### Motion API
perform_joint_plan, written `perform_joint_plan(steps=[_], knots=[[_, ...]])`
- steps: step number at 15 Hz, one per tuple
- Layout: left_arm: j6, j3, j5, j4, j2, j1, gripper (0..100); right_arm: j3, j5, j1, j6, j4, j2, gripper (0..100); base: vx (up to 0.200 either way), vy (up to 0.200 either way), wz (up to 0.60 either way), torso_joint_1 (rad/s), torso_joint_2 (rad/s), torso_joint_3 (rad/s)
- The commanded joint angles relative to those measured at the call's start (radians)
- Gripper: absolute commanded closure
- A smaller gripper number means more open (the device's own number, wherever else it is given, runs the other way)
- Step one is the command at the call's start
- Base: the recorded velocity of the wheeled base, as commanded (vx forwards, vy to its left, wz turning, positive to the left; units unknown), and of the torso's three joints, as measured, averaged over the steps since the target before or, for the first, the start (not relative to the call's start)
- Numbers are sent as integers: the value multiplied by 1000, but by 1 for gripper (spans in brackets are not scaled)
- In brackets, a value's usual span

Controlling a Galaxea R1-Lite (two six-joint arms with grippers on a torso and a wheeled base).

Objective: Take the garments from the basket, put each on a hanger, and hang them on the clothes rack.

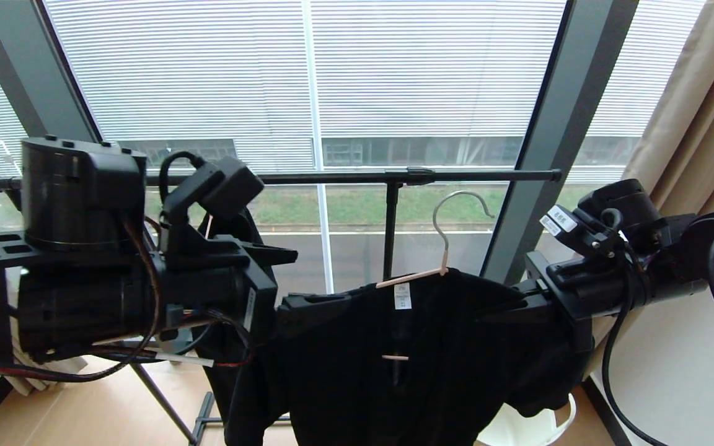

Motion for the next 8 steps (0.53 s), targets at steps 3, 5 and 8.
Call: perform_joint_plan(steps=[3, 5, 8], knots=[[54, -13, 55, 0, 104, -97, 0, 3, 1, 7, -1, 0, 1, 100, 0, 0, 0, 0, 0, 0], [54, -12, 55, -1, 136, -104, 0, 5, 1, 10, -1, 0, 0, 100, 0, 0, 0, 0, 0, 0], [54, 6, 55, -3, 146, -118, 0, 5, 2, 9, -2, 0, -6, 100, 0, 0, 0, 0, 0, 0]])
